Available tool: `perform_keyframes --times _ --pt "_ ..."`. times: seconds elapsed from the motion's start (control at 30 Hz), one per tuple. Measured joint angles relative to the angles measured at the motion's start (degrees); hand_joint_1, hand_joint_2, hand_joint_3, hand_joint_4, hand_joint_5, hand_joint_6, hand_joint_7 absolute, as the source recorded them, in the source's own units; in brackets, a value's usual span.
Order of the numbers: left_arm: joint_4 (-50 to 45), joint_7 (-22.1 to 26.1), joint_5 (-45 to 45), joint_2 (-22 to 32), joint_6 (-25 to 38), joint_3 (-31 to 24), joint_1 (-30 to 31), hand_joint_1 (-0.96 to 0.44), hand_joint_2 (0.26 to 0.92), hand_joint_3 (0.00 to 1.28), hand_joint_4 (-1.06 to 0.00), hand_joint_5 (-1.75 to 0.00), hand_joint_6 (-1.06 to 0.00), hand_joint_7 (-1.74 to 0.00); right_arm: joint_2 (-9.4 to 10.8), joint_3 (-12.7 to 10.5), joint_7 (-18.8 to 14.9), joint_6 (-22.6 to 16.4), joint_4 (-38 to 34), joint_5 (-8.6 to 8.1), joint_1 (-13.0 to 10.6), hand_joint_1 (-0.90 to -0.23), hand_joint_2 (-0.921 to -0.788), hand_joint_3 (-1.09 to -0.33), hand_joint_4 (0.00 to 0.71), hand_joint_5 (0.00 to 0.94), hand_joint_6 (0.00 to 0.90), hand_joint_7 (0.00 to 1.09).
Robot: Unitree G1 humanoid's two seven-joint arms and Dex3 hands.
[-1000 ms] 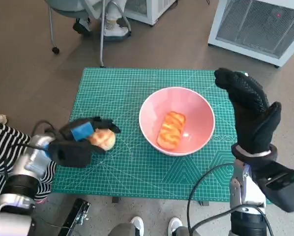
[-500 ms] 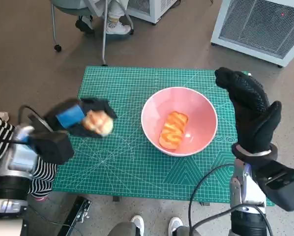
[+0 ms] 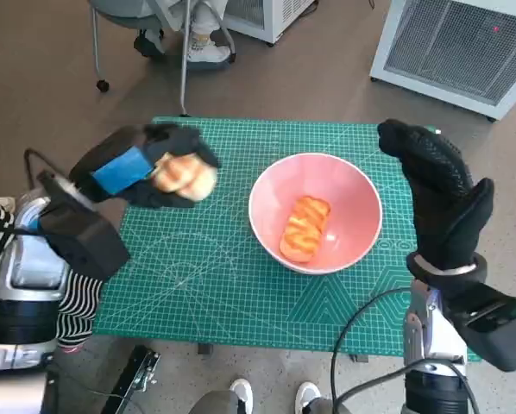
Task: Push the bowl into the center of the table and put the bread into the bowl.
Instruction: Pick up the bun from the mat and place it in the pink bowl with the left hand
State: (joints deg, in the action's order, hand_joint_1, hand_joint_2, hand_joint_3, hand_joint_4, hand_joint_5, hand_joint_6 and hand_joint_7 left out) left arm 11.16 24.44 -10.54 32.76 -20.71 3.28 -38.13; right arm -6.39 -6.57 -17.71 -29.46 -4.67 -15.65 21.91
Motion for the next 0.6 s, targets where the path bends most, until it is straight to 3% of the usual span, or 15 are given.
perform_keyframes --times 0.3,0.53,0.6 --pt "2.47 -2.21 -1.70 -8.16 -1.35 4.44 -5.75 0.00 0.920 0.02 -0.76 -1.04 -0.65 -1.19 -0.05 -0.07 -0.01 -0.03 0.03 -0.01 -0.24 -0.705 -0.921 -0.731 0.257 0.006 0.110 0.39" --pt "10.21 -2.60 -3.53 -12.94 -3.39 8.81 -8.70 0.00 0.921 0.12 -0.62 -1.17 -0.55 -1.29 -0.14 -0.25 -0.02 -0.01 0.50 -0.15 -0.63 -0.707 -0.921 -0.732 0.259 0.006 0.104 0.39" --pt "11.90 -2.21 -4.28 -13.76 -3.49 10.09 -9.01 -0.18 0.921 0.15 -0.55 -0.94 -0.55 -1.32 -0.16 -0.29 -0.02 0.01 0.84 -0.17 -0.80 -0.708 -0.921 -0.732 0.259 0.006 0.104 0.39"
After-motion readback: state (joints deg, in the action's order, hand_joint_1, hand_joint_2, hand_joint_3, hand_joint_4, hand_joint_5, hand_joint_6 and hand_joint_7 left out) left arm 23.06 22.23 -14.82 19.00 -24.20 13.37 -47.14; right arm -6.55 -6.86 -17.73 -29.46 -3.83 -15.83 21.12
